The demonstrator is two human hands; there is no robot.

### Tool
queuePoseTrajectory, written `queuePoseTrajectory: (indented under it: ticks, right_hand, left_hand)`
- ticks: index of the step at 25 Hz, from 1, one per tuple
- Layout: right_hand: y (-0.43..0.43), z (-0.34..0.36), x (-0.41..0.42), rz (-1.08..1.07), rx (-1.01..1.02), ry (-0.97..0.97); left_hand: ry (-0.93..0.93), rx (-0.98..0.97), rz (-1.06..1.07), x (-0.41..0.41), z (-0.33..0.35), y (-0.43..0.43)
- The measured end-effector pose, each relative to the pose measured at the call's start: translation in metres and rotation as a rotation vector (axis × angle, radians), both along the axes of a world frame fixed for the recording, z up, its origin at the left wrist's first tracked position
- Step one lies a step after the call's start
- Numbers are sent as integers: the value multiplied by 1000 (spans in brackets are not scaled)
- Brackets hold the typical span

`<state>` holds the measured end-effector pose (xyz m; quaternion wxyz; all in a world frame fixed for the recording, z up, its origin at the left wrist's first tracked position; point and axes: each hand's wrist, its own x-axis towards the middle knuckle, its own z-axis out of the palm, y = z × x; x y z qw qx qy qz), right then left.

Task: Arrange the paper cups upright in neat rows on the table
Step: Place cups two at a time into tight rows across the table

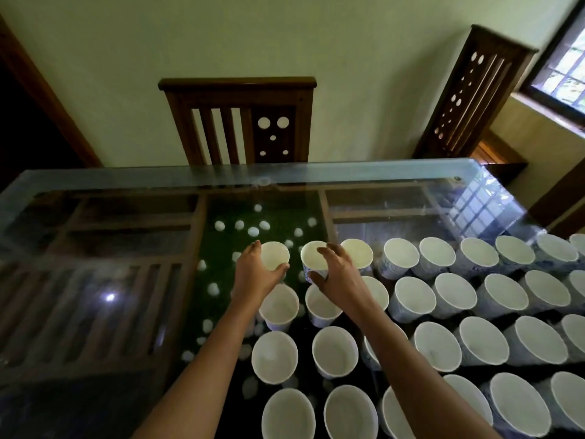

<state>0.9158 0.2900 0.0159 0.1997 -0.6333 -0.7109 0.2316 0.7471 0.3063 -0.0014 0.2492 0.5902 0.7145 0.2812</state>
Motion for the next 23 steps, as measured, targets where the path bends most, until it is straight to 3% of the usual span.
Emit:
queuePoseTrajectory:
  ticks: [3, 23]
  right_hand:
    - [9, -2, 1, 8, 4, -20]
    - [-3, -7, 23, -28, 69, 3]
  left_hand:
    - [0, -49, -11, 1, -4, 10]
    - [51, 69, -48, 2, -3, -10]
